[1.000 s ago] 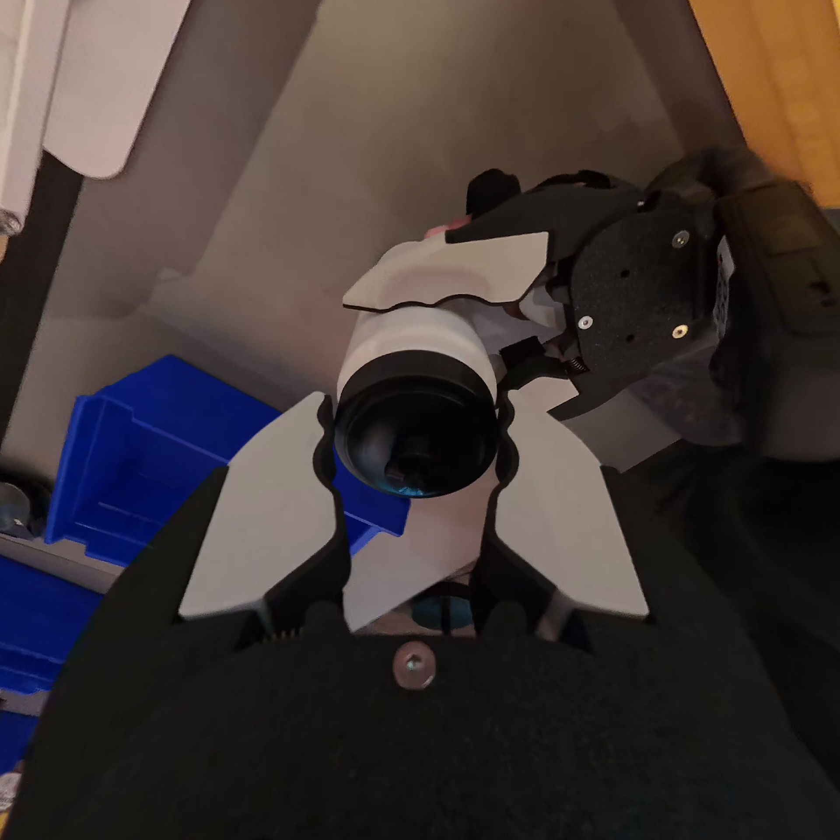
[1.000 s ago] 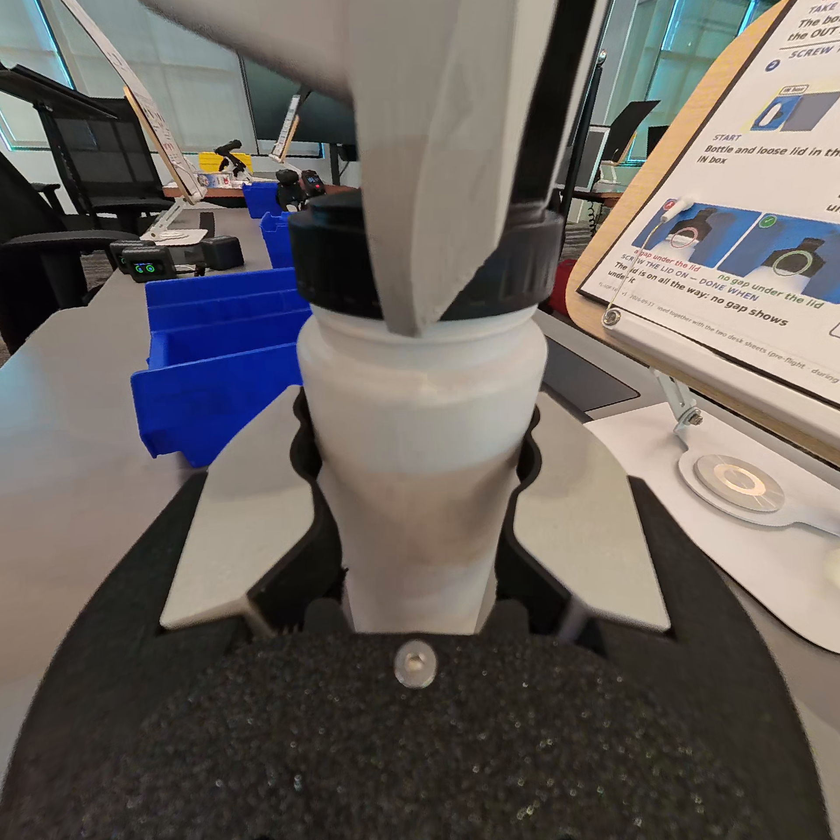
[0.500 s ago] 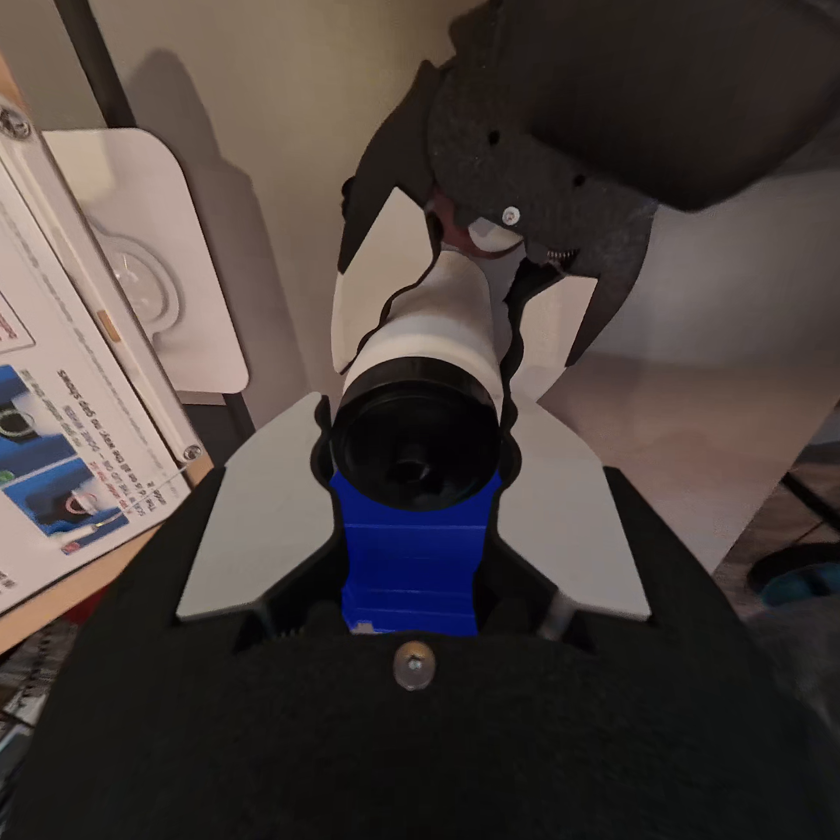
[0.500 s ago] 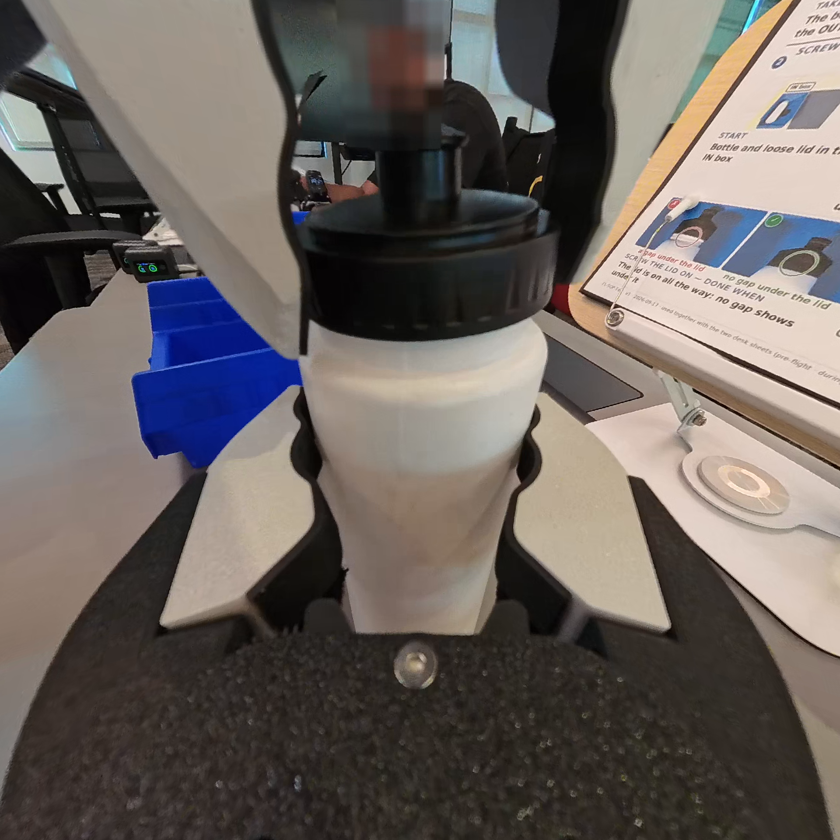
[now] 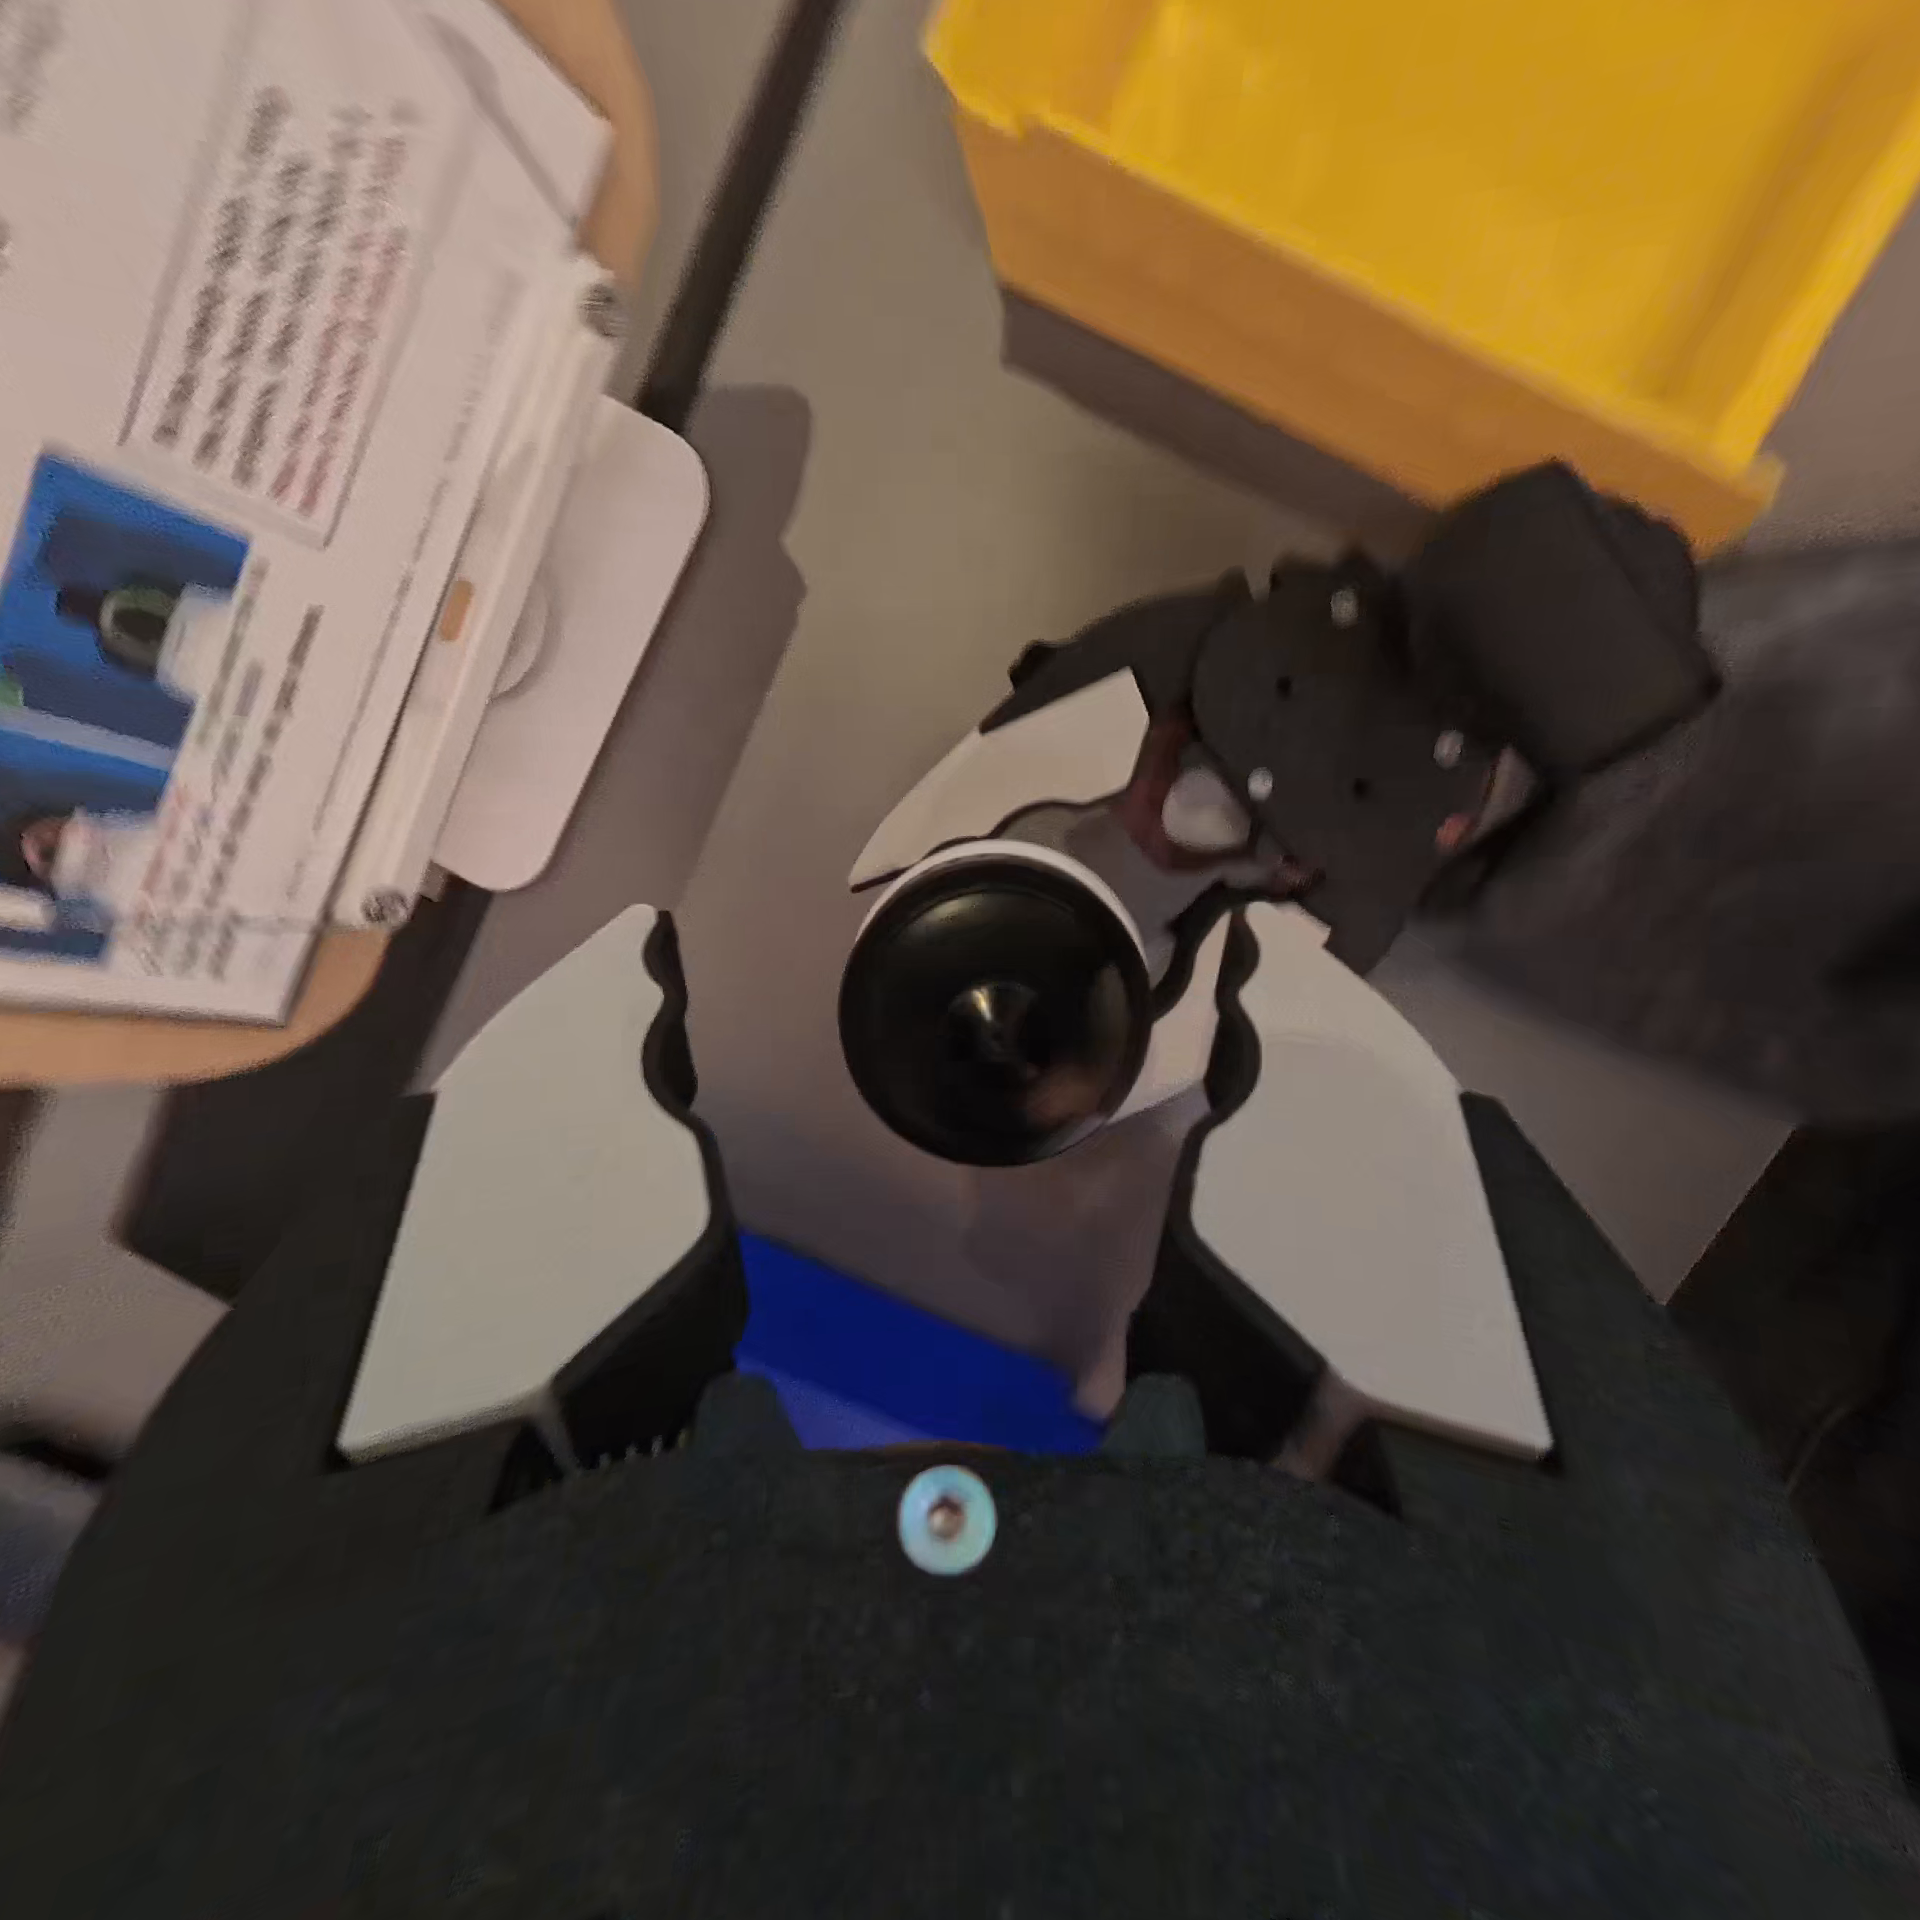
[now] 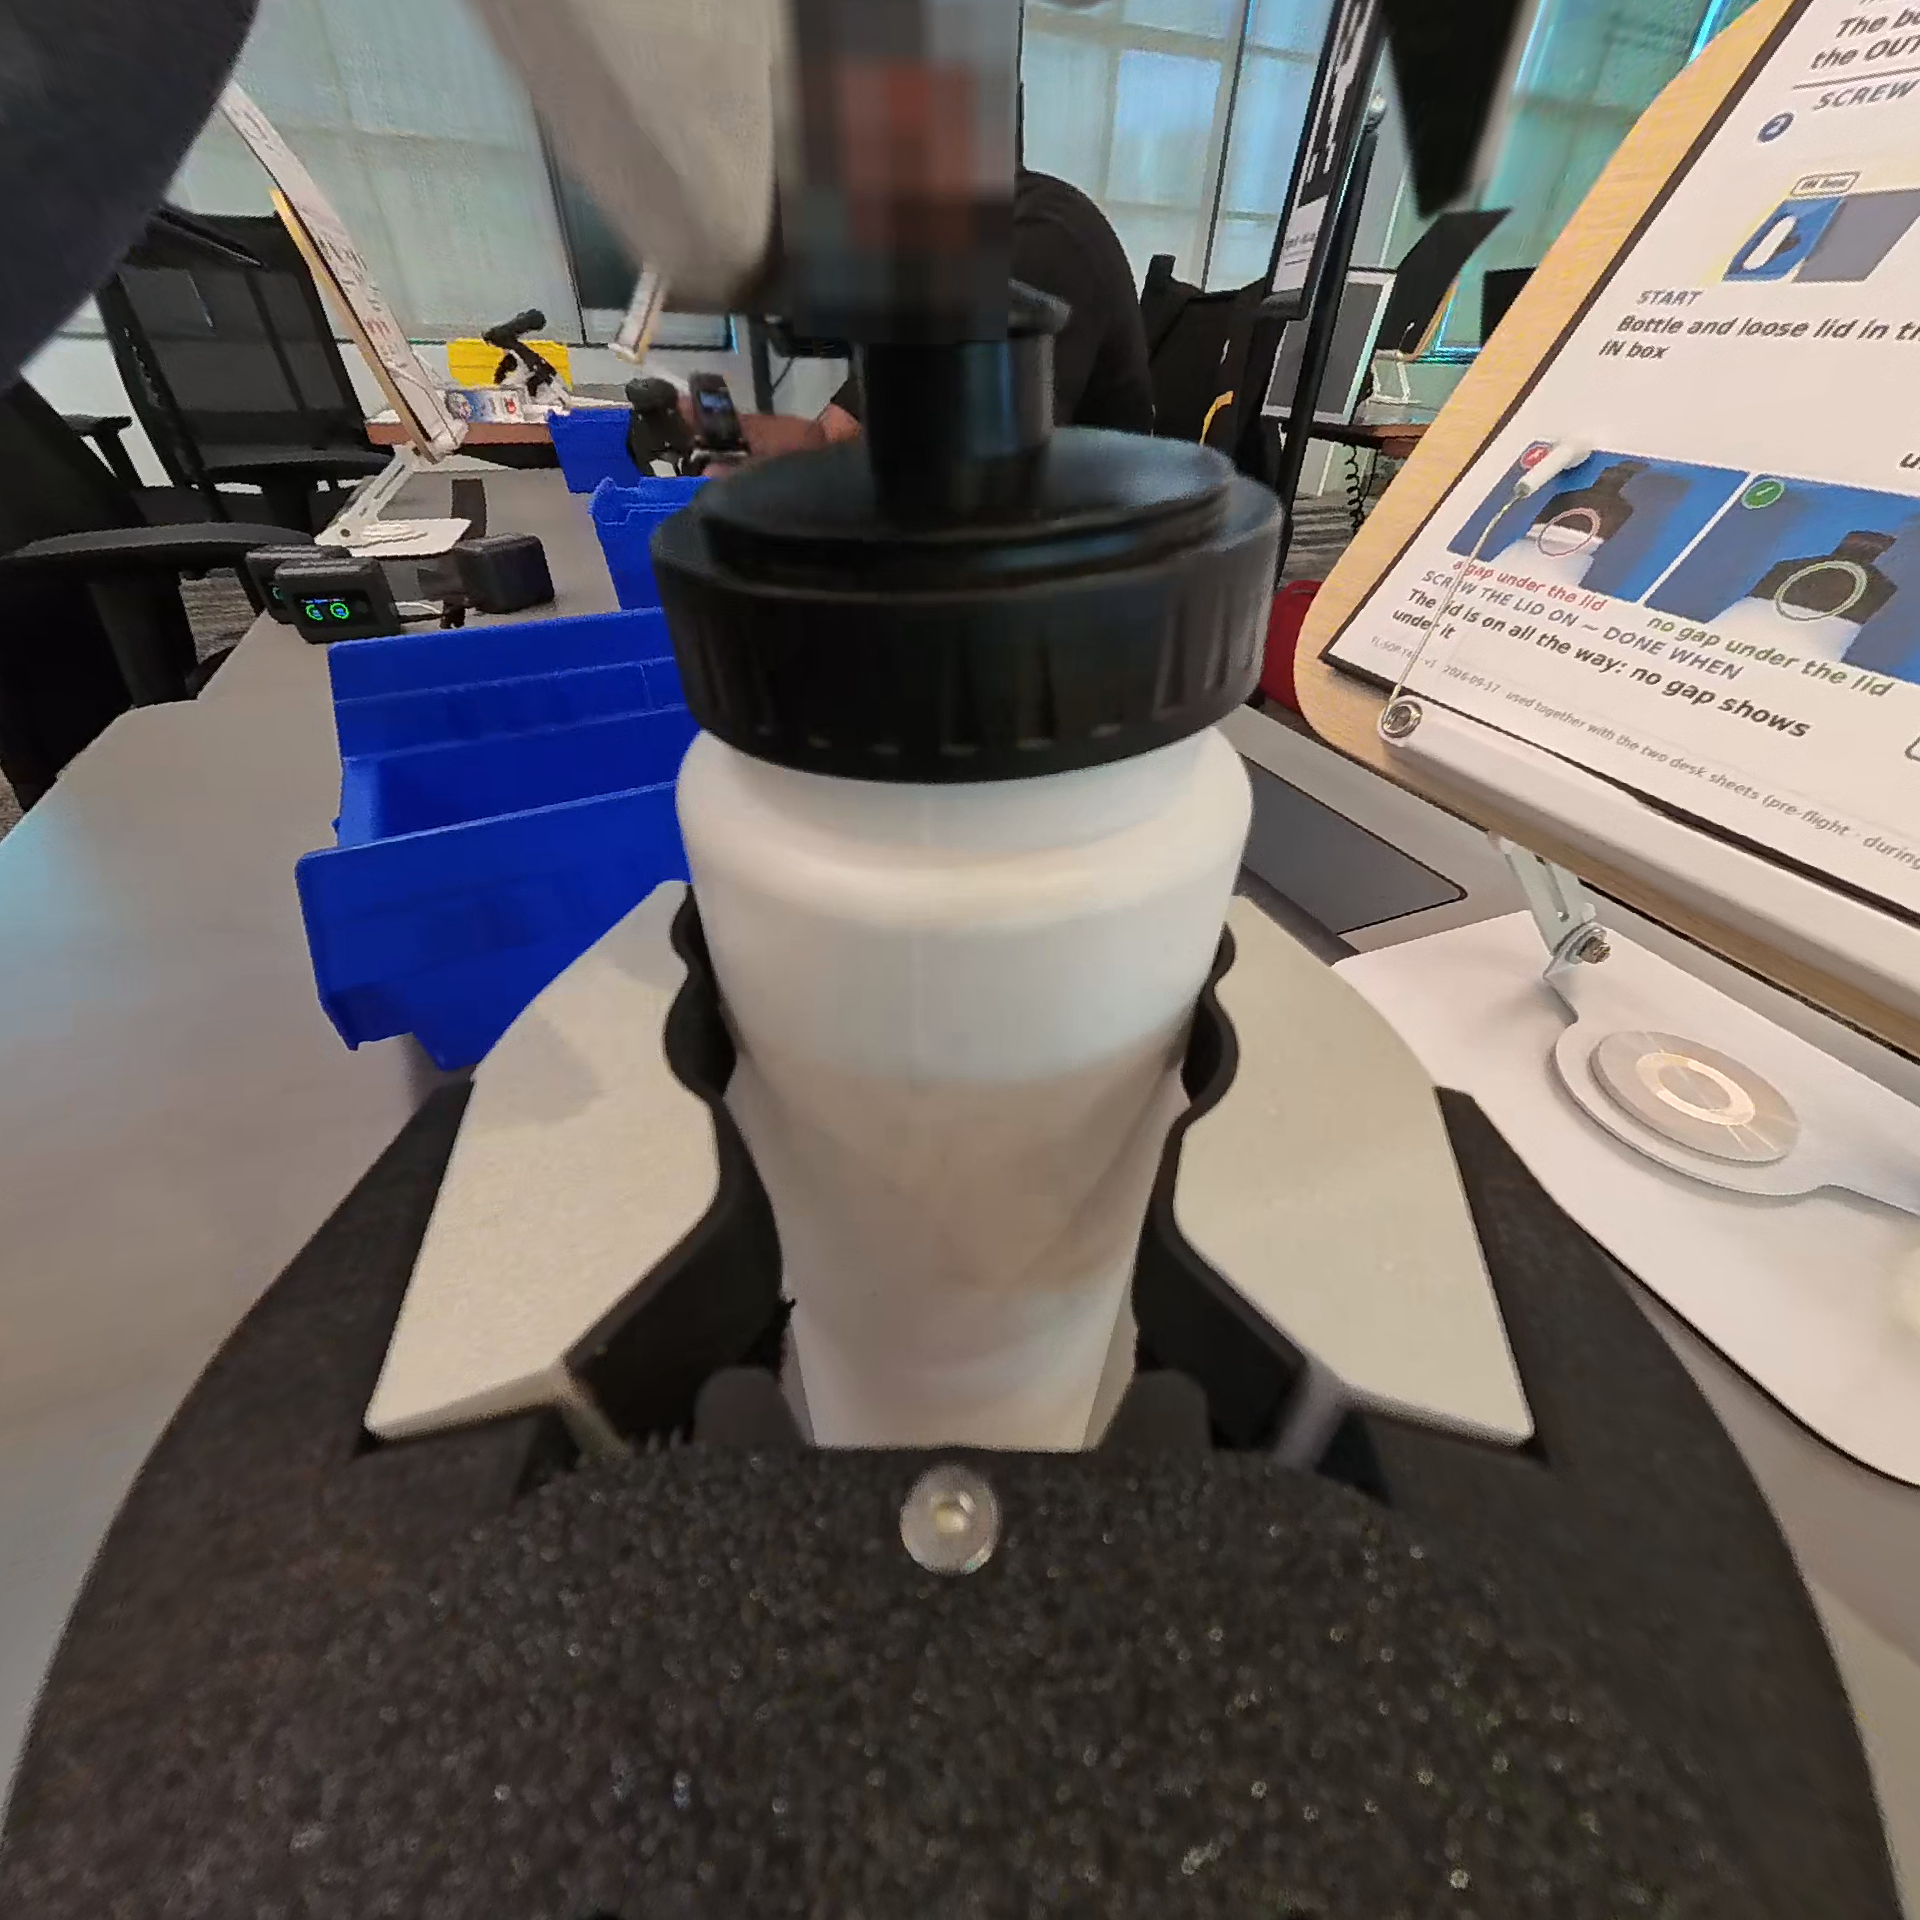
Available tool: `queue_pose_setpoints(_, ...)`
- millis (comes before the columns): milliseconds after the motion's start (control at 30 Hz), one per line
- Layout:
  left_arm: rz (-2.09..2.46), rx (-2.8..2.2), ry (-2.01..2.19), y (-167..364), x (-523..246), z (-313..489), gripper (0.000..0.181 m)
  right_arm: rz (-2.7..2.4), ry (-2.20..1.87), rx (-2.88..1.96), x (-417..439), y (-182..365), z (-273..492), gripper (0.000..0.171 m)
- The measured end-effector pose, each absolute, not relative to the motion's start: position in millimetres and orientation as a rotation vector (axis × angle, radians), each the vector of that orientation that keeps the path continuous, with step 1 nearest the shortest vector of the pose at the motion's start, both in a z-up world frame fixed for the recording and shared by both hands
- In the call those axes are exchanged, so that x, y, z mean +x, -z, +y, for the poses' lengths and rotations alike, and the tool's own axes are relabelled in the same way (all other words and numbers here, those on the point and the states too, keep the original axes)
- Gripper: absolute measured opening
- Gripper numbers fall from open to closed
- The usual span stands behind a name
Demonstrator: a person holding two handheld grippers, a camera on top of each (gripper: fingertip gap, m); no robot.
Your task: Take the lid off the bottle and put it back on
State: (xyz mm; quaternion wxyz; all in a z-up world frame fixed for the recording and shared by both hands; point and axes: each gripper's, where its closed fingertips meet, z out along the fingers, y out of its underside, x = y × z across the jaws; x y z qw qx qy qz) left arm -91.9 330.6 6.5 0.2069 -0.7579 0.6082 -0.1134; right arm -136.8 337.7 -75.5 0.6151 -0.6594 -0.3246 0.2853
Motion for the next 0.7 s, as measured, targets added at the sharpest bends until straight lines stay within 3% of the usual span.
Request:
queue_pose_setpoints(200, 0.957, -2.212, 0.495, 9, -119, 338, 0.097, -0.744, -0.655, -1.522, -137, 76, 338, 0.087)
queue_pose_setpoints(300, 0.827, -2.162, 0.682, 20, -108, 322, 0.085, -0.741, -0.651, -1.523, -137, 75, 338, 0.087)
queue_pose_setpoints(433, 0.792, -2.089, 0.588, 26, -110, 323, 0.071, -0.741, -0.656, -1.522, -137, 75, 339, 0.087)
queue_pose_setpoints(700, 1.088, -2.080, 0.404, 27, -113, 319, 0.070, -0.760, -0.630, -1.530, -139, 76, 337, 0.087)
